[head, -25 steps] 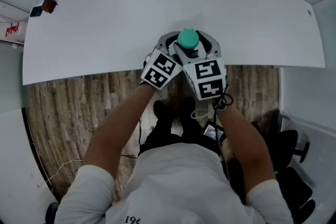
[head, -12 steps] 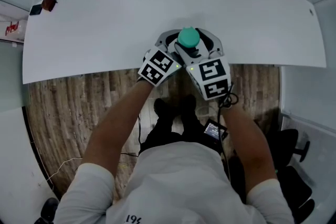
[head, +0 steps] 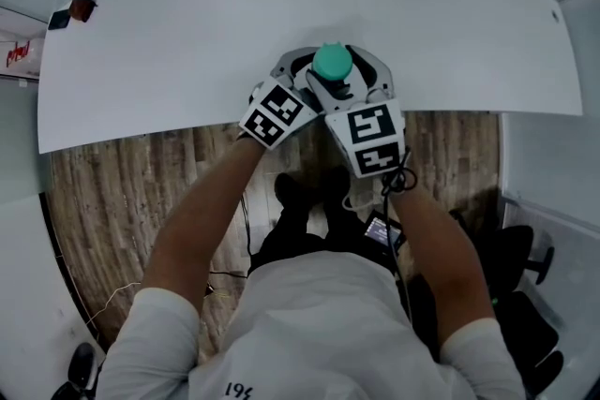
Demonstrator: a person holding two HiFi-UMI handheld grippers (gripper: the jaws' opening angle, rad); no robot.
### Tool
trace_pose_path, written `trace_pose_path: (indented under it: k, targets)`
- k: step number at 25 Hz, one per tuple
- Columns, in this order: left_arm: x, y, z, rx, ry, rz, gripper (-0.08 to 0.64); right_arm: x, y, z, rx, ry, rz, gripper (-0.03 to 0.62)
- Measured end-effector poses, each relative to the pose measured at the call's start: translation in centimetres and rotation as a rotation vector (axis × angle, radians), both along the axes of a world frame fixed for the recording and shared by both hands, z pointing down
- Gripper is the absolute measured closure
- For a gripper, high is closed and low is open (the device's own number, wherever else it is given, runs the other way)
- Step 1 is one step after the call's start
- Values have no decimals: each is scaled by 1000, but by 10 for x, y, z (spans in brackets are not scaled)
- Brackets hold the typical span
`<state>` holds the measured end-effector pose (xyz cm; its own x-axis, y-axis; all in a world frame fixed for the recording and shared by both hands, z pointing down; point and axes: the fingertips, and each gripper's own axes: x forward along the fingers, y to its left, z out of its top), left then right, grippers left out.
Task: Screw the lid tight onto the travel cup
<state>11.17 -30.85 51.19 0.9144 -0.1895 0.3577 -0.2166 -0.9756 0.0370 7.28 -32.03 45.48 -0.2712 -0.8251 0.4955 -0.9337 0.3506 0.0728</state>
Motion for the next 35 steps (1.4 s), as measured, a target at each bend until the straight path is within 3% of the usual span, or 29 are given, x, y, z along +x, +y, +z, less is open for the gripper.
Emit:
trace_pose_path:
  k: [5,7,12,21,35]
  targets:
    - [-8,3,10,-34,-44,151,235,-5,-1,-1,-11,-3,-137,281]
    - [-11,4,17,-69,-52,166,235,-5,-2,-1,-12,-1,-168,281]
    - [-6,-1,15,-59,-2,66,236,0,-3,-1,-1,15,-64,281]
    - [-6,-8,15,-52,9,-78,236,5,-9,0,13,-10,96,281]
    - [-12,-7,14,-76,2,-87,235,8,-11,-1,24,-1,30,281]
